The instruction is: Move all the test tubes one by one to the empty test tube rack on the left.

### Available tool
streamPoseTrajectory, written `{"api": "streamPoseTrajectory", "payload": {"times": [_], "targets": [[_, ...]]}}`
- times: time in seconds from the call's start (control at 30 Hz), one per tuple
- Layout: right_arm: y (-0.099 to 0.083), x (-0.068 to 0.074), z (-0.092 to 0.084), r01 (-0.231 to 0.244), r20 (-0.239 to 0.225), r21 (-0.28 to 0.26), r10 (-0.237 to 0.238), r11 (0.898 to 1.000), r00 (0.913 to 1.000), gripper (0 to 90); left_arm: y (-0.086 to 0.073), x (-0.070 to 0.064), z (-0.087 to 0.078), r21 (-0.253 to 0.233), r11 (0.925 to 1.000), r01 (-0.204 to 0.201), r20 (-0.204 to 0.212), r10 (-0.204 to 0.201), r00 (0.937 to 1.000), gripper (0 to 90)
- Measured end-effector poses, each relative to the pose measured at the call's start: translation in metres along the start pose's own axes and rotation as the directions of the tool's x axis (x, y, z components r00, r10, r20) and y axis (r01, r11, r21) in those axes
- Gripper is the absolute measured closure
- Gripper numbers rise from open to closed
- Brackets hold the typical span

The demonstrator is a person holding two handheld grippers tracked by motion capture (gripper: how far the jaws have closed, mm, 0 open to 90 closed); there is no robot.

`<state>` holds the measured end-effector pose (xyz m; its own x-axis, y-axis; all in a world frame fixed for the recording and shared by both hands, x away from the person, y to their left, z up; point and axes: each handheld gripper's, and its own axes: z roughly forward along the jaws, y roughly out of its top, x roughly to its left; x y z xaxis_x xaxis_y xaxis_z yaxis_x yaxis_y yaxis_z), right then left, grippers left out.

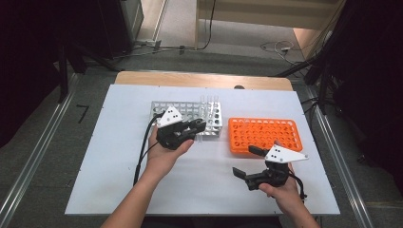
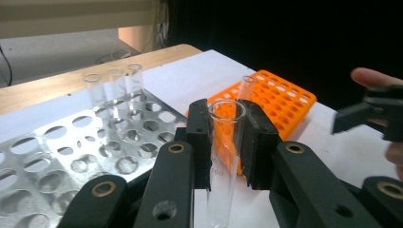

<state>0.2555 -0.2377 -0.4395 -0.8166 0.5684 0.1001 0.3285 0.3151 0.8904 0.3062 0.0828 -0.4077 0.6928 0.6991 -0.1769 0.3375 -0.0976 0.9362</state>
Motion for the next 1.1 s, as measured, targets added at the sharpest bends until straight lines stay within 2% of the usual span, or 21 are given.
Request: {"api": "streamPoseTrajectory", "payload": {"times": [0.2,0.3,0.43,0.63,0.87,1.1], "targets": [[-0.01,-0.004,-0.013,-0.006,0.045,0.001,0.006,1.0,0.999,0.8,0.006,0.016,0.005,-0.006,1.0,0.007,-0.031,-0.007,0.9995,76.0],[-0.013,-0.007,-0.018,-0.009,0.054,0.0,0.009,1.0,0.9985,0.8,0.01,0.023,0.008,-0.012,0.9998,0.013,-0.043,-0.013,0.999,76.0],[-0.017,-0.013,-0.025,-0.019,0.064,0.003,0.019,1.0,0.9978,0.8,0.012,0.036,0.012,-0.023,0.9987,0.045,-0.067,-0.047,0.9967,76.0],[-0.024,-0.019,-0.034,-0.021,0.076,0.009,0.02,1.0,0.9969,0.8,0.021,0.055,0.019,-0.041,0.9976,0.057,-0.102,-0.06,0.9929,76.0],[-0.033,-0.026,-0.042,-0.04,0.091,0.02,0.038,0.999,0.9951,0.9,0.032,0.063,0.035,-0.043,0.9984,0.037,-0.13,-0.042,0.9906,76.1],[-0.032,-0.027,-0.042,-0.043,0.09,0.015,0.041,0.999,0.9951,0.9,0.039,0.071,0.051,-0.043,0.9982,0.042,-0.152,-0.048,0.9872,76.1]]}}
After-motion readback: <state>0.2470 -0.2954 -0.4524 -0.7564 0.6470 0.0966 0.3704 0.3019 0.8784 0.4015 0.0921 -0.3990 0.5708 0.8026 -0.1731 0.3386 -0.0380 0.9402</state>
